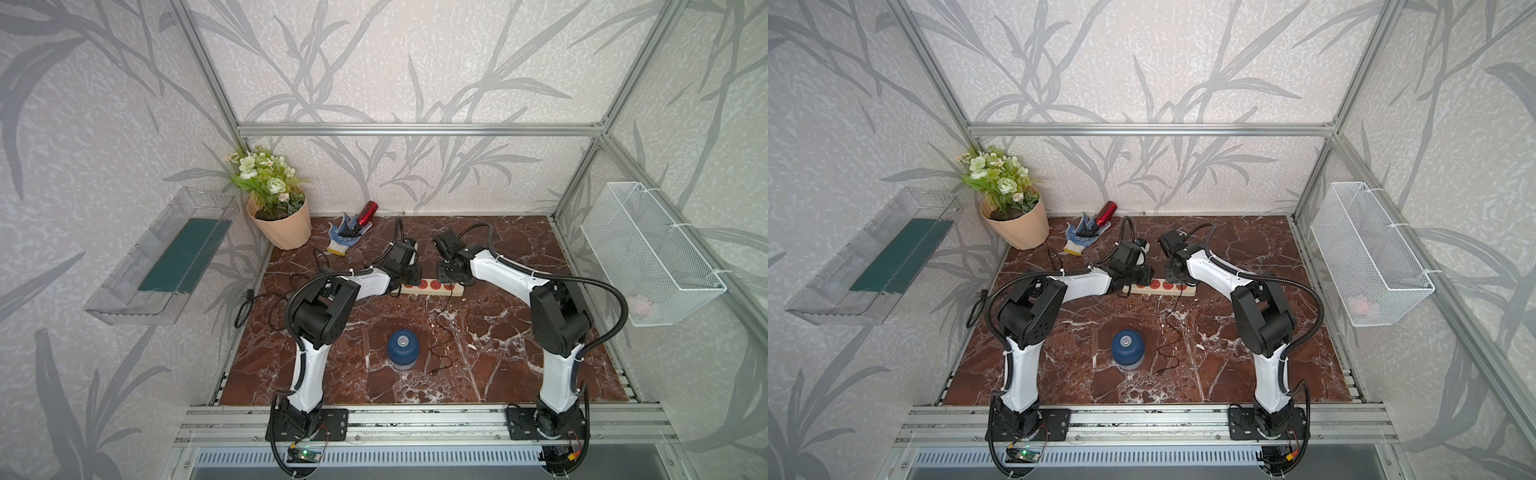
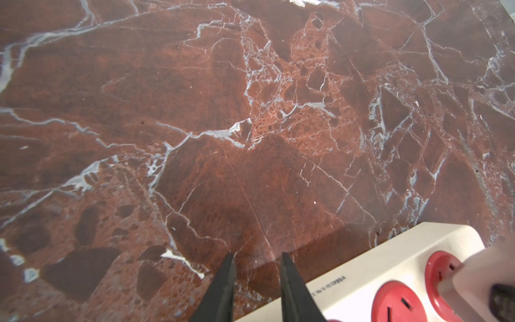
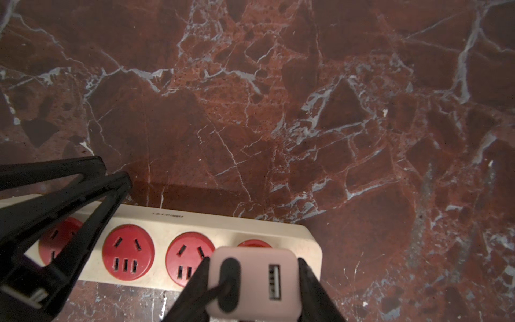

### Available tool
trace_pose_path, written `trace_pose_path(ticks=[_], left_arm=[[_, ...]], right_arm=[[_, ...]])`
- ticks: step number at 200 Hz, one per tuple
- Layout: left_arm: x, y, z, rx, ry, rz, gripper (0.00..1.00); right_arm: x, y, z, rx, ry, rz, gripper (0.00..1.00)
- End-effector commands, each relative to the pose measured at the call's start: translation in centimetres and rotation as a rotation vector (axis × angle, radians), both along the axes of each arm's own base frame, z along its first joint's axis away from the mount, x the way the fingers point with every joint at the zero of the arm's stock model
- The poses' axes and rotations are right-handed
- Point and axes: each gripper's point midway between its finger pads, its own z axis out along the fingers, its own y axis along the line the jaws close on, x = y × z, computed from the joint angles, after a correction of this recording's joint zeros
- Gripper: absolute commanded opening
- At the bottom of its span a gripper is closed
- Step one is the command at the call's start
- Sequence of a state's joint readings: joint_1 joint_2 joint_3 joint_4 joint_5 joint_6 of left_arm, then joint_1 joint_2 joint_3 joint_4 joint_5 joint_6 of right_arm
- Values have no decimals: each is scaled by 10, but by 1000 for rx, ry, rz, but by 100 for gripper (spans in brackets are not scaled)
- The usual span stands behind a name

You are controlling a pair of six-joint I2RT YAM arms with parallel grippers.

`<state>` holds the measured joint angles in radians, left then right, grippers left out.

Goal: Charge the cordless meat grinders
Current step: Insert the plug into the socket.

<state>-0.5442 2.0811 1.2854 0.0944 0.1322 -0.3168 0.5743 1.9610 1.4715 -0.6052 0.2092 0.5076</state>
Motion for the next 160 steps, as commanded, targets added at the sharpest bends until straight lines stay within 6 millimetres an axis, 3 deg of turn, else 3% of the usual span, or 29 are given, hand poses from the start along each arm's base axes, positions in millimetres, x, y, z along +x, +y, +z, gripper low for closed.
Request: trace_pose_path(ticks=[1,36,71,160], left_arm=[[-40,14,-45,71,184,1,29],[-40,12,-44,69,178,-4,29],[-39,11,-41,72,170,-4,29],[-40,13,-38,86,170,-9,29]], right_arm=[[-110,-1,-69,-59,422,68,0],[-114,3,-61,-83,382,83,0],[-118,-1,-65,-86,383,75,0],[-121,-13,-98,-83,424,60,0]])
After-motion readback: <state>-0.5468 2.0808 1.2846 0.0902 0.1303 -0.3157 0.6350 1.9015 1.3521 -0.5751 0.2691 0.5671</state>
